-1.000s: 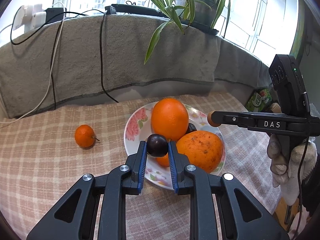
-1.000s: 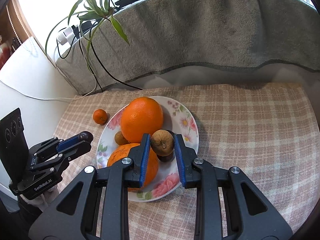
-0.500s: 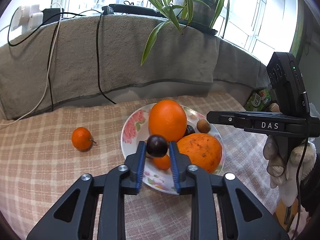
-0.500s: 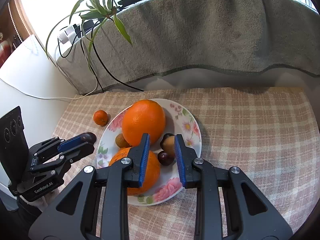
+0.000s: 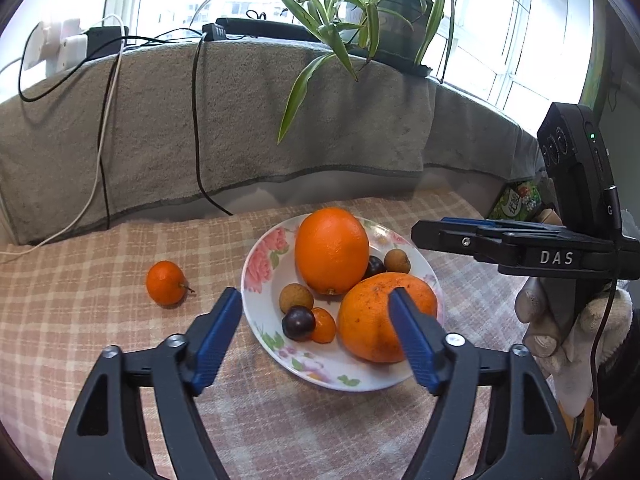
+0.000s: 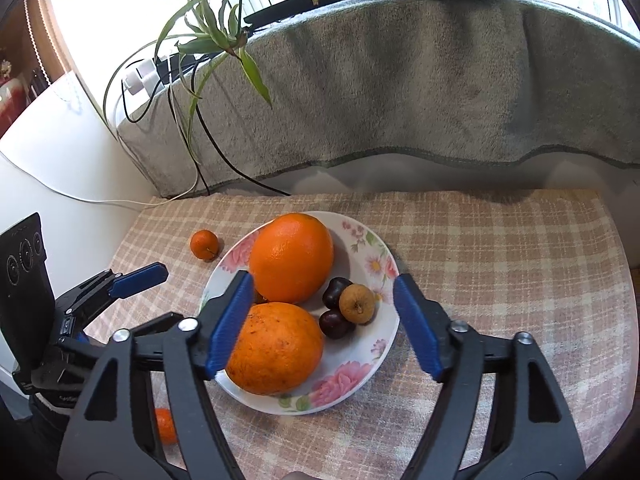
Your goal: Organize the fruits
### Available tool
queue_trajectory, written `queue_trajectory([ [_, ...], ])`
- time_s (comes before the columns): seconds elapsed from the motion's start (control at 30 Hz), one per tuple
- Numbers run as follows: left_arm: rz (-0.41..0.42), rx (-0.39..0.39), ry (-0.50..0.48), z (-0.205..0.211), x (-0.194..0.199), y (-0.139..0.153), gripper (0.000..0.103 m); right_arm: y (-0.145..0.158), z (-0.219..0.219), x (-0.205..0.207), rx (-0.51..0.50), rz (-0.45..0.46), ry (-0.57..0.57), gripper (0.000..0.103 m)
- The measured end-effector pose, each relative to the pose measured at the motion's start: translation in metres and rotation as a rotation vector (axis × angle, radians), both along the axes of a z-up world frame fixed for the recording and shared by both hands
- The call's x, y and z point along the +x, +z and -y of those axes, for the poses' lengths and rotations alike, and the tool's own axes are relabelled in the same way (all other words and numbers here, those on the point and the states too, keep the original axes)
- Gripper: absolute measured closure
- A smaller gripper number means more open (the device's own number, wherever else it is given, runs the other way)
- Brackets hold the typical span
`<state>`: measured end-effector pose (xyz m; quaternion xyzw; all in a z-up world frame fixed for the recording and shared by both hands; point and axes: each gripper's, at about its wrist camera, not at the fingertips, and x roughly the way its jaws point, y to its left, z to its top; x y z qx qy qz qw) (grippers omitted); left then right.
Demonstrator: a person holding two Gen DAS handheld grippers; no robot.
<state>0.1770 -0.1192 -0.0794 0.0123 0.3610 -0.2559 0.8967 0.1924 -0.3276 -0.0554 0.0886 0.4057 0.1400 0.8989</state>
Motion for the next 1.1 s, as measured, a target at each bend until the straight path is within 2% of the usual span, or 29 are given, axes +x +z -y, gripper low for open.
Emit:
queue_trajectory([
  [0.1, 0.003, 0.016, 0.009, 0.002, -0.001, 0.000, 0.021, 0.003, 0.001, -0.002, 0.001, 0.014, -0.011, 0.020],
  [0.33, -0.001, 0.011, 0.007, 0.000, -0.001, 0.000, 0.021, 0.010, -0.003, -0.008, -0.010, 0.050, -0.010, 0.018],
  [0.73, 0.020, 0.017, 0.013, -0.006, -0.007, 0.007, 0.021, 0.018, -0.002, -0.024, 0.055, 0.112, -0.013, 0.017],
  [0.83, 0.026, 0.016, 0.012, -0.007, -0.010, 0.009, 0.021, 0.022, -0.007, -0.029, 0.031, 0.128, -0.005, 0.016],
  [0.93, 0.032, 0.016, 0.016, -0.010, -0.013, 0.011, 0.021, 0.025, -0.014, -0.034, -0.014, 0.139, -0.002, 0.012],
  [1.1, 0.042, 0.015, 0.025, -0.014, -0.018, 0.014, 0.021, 0.030, -0.026, -0.045, -0.100, 0.157, 0.001, 0.012],
])
